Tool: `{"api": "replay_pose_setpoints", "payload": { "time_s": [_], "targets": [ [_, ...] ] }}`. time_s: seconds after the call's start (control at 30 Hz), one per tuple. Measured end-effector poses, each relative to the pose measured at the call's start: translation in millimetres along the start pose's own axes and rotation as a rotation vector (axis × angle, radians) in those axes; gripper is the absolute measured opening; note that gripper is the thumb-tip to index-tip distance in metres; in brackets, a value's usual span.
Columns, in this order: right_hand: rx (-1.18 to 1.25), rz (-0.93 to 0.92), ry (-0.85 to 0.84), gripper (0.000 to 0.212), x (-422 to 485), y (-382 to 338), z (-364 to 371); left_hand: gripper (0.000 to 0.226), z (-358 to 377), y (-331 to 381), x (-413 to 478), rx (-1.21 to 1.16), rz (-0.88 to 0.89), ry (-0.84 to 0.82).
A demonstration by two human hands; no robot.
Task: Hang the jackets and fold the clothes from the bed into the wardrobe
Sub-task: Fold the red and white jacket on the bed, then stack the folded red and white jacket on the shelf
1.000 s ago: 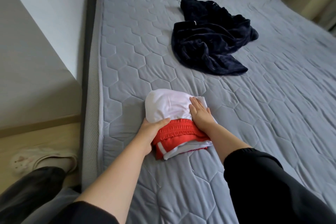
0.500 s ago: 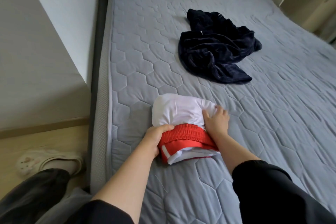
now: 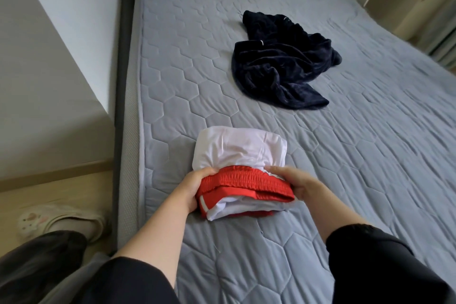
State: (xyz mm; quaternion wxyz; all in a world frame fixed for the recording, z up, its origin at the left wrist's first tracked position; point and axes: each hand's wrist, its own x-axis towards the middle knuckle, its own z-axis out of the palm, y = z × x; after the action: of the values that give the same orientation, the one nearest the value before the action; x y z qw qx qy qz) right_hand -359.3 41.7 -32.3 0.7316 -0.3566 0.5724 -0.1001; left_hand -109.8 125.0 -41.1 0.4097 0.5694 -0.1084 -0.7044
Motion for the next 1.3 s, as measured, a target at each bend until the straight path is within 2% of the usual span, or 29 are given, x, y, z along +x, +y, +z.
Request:
{"api": "replay_pose_setpoints", "payload": {
  "time_s": [0.23, 0.33, 0.43, 0.63, 0.8, 0.9, 1.0, 1.1, 1.23, 1.3],
  "targets": [
    [0.184, -0.1, -0.041, 0.038, -40, -23, 35, 0.053, 1, 4, -40, -0.207, -0.108, -0.124],
    [0.213, -0.157, -0.032, 0.027, -61, -47, 60, 0.058, -3, 16, -69, -0.303, -0.113, -0.119],
    [0.229, -0.195, -0.05, 0.031, -84, -69, 93, 0.064, -15, 34, -102, -0.333, -0.016, -0.079],
    [0.15, -0.32, -0.053, 0.05, -111, -101, 195, 0.045, -69, 79, -169, -0.323, 0.188, 0.138],
    [0.093, -0.334, -0.205, 0.043, -115, -121, 314, 0.04, -158, 97, -230, -0.39, 0.247, 0.364],
    [0.02, -0.302, -0.282, 0.045, -110, -128, 404, 0.035, -225, 103, -275, -0.427, 0.285, 0.431],
    [-0.056, -0.275, -0.373, 0.042, -104, -128, 505, 0.018, -297, 106, -320, -0.482, 0.433, 0.468],
    [-0.113, -0.241, -0.469, 0.04, -102, -117, 614, 0.033, -366, 110, -367, -0.538, 0.637, 0.432],
    [-0.203, -0.218, -0.538, 0.041, -102, -101, 756, 0.028, -465, 112, -436, -0.529, 0.742, 0.645],
    [-0.301, -0.195, -0.591, 0.041, -121, -94, 818, 0.026, -509, 104, -479, -0.598, 0.712, 0.759]
  ]
}}
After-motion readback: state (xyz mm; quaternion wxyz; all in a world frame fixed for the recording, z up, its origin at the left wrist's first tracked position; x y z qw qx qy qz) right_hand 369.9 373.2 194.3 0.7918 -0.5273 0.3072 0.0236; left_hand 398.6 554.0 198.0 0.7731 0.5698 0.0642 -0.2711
